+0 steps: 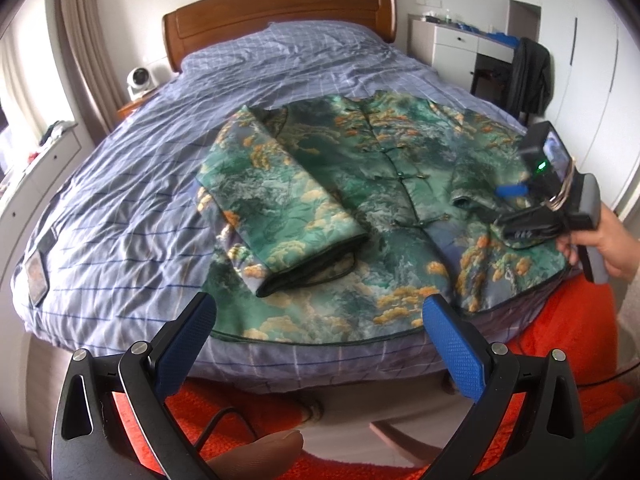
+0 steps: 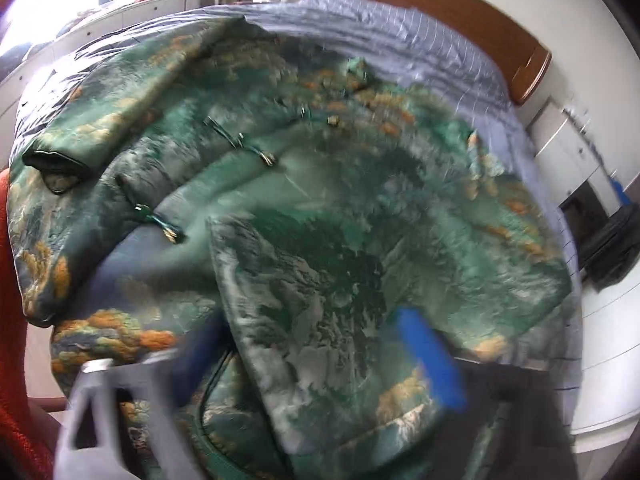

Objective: Fold large clothes
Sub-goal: 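Grasp the folded sleeve cuff with the right gripper and unfold it outward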

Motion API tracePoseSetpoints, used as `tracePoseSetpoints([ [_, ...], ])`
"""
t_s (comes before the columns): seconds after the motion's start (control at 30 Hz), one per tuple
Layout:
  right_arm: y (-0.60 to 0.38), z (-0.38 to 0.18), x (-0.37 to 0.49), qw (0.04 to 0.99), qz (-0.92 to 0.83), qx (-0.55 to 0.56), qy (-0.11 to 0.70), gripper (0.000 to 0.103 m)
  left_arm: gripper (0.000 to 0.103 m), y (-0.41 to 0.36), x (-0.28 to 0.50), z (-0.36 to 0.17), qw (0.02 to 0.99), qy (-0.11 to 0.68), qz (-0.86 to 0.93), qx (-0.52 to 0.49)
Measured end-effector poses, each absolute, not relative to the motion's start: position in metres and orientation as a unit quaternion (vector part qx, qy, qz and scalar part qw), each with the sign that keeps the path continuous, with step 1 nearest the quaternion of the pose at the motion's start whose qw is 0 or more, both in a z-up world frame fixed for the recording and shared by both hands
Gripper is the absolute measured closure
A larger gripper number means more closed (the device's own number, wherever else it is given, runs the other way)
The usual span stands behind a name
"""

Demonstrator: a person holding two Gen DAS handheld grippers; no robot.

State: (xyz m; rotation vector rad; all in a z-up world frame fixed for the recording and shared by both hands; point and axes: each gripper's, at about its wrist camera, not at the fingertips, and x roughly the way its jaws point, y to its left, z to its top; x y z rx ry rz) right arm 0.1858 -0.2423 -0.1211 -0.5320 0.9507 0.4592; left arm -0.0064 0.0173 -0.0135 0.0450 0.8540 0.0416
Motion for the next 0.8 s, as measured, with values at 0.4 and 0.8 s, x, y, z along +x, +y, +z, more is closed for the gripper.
tracePoseSetpoints([
  [0.4, -0.356, 0.023, 0.145, 0.939, 0.096, -0.086, 0.320, 0.093, 0.000, 0.029, 0.009, -0.025, 0.906, 0.421, 0.033, 0.029],
  [0.8, -0.521, 0.017, 0.165, 0.941, -0.103, 0.020, 0.322, 0.092, 0.000, 0.046, 0.016, -0.024, 0.908, 0.408, 0.063, 0.073],
])
